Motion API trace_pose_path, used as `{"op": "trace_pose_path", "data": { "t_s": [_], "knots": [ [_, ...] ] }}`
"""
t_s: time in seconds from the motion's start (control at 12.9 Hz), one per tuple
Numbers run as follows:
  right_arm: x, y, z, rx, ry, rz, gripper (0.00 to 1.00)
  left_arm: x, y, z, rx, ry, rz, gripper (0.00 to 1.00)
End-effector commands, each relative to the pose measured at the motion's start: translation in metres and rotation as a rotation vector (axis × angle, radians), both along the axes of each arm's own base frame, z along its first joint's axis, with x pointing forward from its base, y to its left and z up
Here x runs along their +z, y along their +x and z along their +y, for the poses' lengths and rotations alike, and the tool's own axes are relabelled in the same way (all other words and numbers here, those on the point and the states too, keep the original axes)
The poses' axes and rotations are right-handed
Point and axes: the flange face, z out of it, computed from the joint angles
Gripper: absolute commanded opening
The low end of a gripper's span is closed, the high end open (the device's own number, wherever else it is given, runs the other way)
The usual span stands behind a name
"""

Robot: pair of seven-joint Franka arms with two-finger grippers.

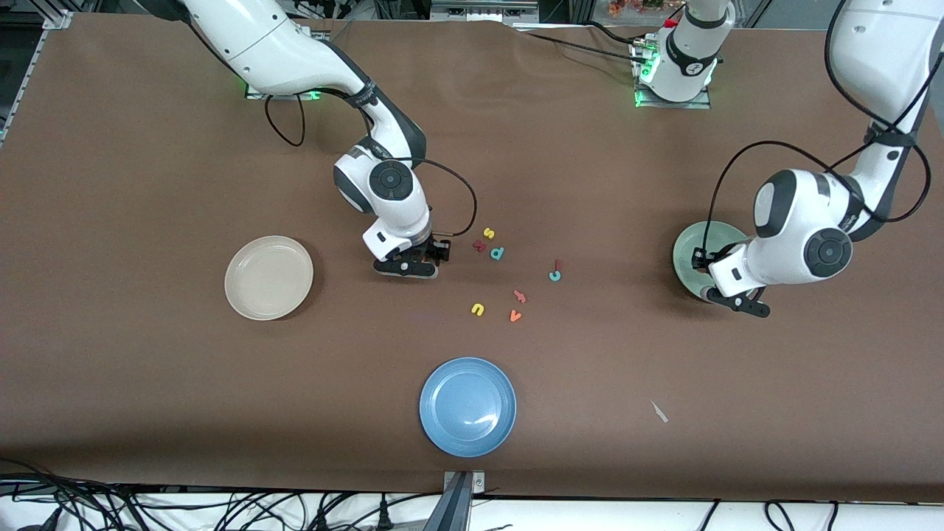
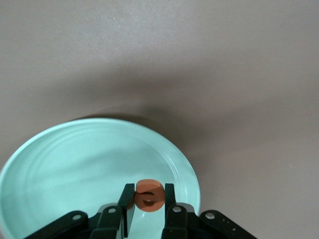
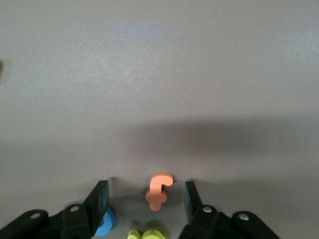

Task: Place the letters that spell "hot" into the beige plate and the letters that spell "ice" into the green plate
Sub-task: 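Drop the e on the green plate while the right gripper grasps the f, then release the f on the beige plate while the left gripper grasps the i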

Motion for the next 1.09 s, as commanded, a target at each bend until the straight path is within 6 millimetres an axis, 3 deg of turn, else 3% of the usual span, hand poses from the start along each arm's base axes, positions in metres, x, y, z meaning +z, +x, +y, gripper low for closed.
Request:
{"op": "trace_pose_path", "data": {
  "t_s": [0.0,0.08,0.16,0.23,0.31,0.47,0.62,0.78,1.01],
  "knots": [
    [-0.002,-0.002,0.002,0.005,0.004,-0.014,0.66,-0.023,0.002,-0.002,-0.02,-0.011,0.0,0.0],
    [-0.002,-0.002,0.002,0.005,0.004,-0.014,0.64,-0.027,0.001,0.0,-0.016,-0.012,0.007,0.07],
    [-0.003,-0.001,0.001,0.004,0.003,-0.014,0.57,-0.028,0.001,0.001,-0.014,-0.011,0.008,0.34],
    [-0.005,-0.002,0.001,0.006,0.002,-0.011,0.51,-0.025,0.002,0.003,-0.013,-0.009,0.003,0.73],
    [-0.006,-0.003,0.001,0.014,0.0,-0.009,0.46,-0.022,0.002,0.003,-0.019,-0.008,0.002,1.0],
    [-0.006,-0.003,0.001,0.02,-0.002,-0.011,0.38,0.009,0.006,0.001,-0.02,0.01,-0.032,1.0],
    [-0.007,-0.003,0.001,0.024,-0.004,-0.01,0.23,0.052,0.008,-0.015,-0.026,0.024,-0.021,1.0],
    [-0.009,-0.005,-0.002,0.041,-0.01,-0.005,0.06,0.085,0.011,-0.063,0.056,0.006,-0.007,1.0],
    [0.018,0.005,-0.014,0.095,-0.024,-0.027,0.01,0.1,0.004,-0.139,0.181,0.007,-0.015,0.99]
  ]
}}
